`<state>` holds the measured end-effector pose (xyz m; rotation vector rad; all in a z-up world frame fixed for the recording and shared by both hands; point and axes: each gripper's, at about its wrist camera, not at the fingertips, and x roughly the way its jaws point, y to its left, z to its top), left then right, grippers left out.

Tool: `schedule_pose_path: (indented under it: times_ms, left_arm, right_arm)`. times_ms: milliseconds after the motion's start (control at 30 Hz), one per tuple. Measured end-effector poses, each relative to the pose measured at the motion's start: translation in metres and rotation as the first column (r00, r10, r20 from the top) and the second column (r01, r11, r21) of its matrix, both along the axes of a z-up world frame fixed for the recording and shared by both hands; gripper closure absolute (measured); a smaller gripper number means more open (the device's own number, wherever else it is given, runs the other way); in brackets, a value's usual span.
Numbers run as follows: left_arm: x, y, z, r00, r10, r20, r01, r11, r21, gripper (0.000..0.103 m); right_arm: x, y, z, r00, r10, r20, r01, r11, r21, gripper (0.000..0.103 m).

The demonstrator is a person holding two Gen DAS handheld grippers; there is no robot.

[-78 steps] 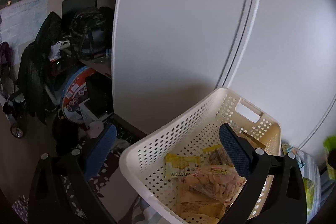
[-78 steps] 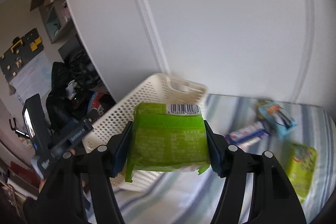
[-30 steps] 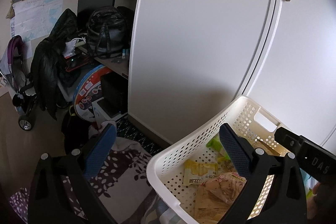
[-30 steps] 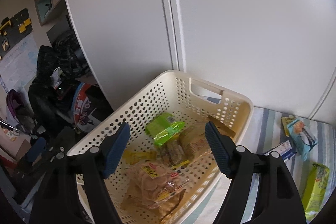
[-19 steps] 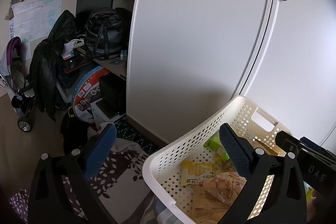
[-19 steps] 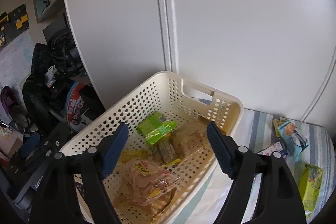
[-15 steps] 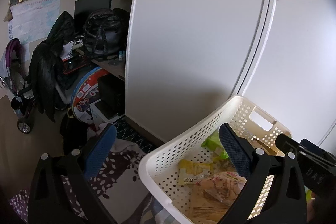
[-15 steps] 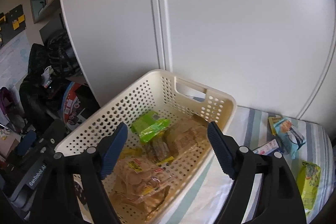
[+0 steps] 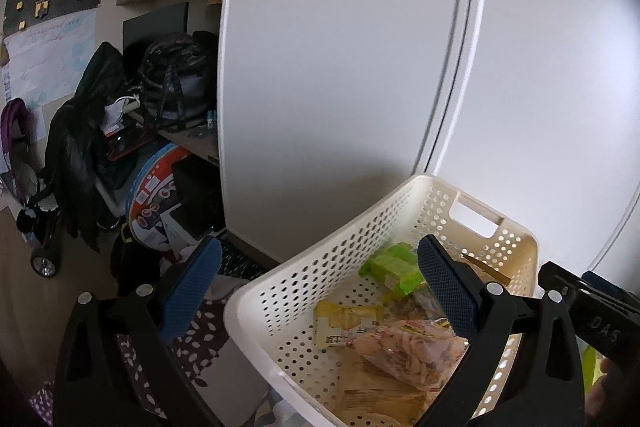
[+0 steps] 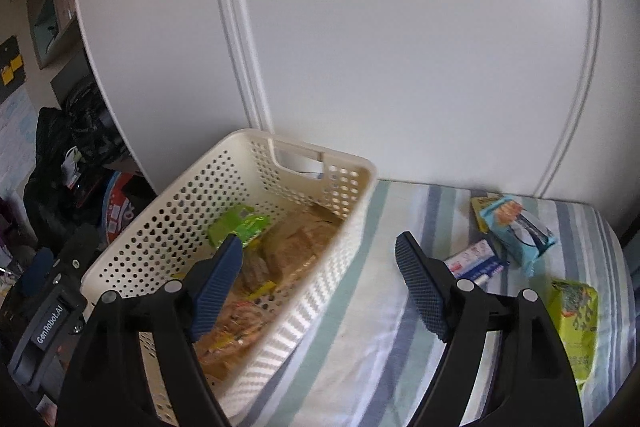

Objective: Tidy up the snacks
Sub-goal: 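Move the right gripper back over the snacks on the table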

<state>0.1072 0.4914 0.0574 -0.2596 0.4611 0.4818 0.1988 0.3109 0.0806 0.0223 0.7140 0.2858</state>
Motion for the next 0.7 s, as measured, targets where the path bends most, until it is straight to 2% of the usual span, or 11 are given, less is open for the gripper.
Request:
schedule_pose_path:
  times_ms: [167,700]
  left_arm:
    - [0.001,-0.016,0.003,0.999,-0.045,0.006,0.045,0.999,0.005,0.003]
    - [0.006,-0.076,0.009,0.981,-0.195,-0.012,0.195,0.975,0.102,0.003]
  right_arm:
    - [-0.003,-0.026,-0.008,0.999,-0.048,-0.014,0.048,0.999,0.022,0.020]
    - [-0.020,-0.108,-0.036,0.976,-0.203,-0.075,0.204,0.979,0.008,0.011]
